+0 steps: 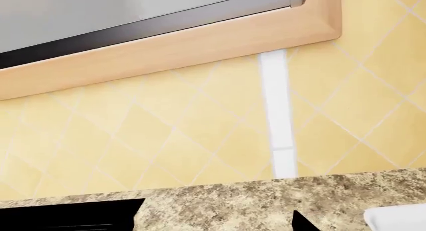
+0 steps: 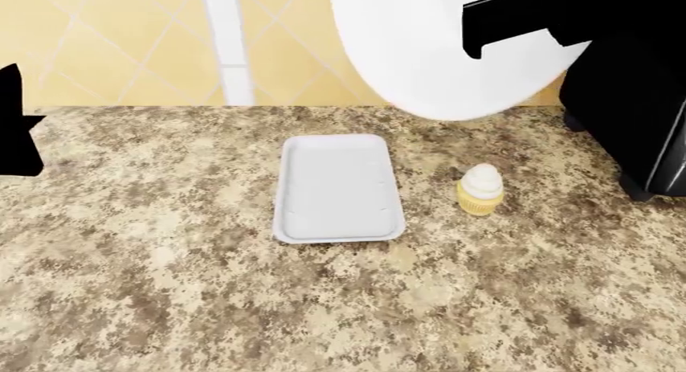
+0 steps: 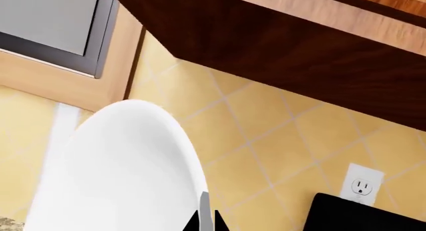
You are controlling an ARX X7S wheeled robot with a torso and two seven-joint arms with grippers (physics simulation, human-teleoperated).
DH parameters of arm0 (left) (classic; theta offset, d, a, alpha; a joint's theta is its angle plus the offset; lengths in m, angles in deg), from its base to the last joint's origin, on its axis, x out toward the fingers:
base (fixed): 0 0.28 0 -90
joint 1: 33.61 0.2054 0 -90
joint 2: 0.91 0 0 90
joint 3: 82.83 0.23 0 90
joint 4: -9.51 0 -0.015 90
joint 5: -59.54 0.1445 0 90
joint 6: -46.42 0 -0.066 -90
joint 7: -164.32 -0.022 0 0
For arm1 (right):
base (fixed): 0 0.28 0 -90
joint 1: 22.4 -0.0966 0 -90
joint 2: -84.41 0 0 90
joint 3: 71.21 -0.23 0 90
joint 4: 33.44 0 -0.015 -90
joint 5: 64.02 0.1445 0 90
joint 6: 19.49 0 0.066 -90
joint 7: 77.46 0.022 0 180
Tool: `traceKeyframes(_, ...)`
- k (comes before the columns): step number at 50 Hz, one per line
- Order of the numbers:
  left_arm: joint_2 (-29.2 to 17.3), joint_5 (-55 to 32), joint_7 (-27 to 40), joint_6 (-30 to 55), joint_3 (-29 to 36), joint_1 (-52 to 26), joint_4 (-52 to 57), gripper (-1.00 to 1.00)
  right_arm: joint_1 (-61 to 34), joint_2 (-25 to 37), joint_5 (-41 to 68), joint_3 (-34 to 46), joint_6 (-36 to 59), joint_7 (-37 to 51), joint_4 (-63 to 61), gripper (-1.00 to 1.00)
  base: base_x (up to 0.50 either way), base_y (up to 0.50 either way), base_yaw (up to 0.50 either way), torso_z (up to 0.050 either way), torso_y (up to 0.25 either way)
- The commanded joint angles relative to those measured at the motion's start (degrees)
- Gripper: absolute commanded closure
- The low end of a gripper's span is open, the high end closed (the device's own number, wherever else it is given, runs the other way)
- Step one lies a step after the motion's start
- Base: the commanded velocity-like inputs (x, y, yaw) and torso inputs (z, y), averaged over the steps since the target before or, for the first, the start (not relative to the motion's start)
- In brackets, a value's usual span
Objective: Move the fresh-baked cupcake off the tray onto the counter, and place the bowl used for mixing into the sink.
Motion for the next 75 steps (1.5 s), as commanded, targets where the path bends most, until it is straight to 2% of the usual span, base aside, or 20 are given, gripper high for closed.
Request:
traceKeyframes(1,-1.19,0.01,-0.51,-1.12,-0.79,1.03,0.16,-1.00,1.14,0.22,-1.76,0.17,0.53,0.30,-0.62,1.00,0.08,0.50,0.00,0.000,0.000)
traceKeyframes(39,-2.76,0.96,-1.56,-3.45,-1.92,4.46,0.71,-1.00,3.57,0.08,-3.90,-0.24,0.26,-0.88,-1.60,1.00,0.08,0.50,0.00,0.000,0.000)
traceKeyframes(63,-1.59,0.85,-1.11,-1.93,-2.30,3.87,-0.03,-1.00,4.67,0.05,-4.64,-0.41,0.21,-1.23,-1.95,1.00,0.08,0.50,0.00,0.000,0.001)
traceKeyframes(75,-3.45,1.59,-2.25,-4.57,-2.98,6.67,0.80,-1.00,5.30,0.10,-5.18,-0.53,0.05,-1.37,-2.21,1.00,0.09,0.50,0.00,0.000,0.000)
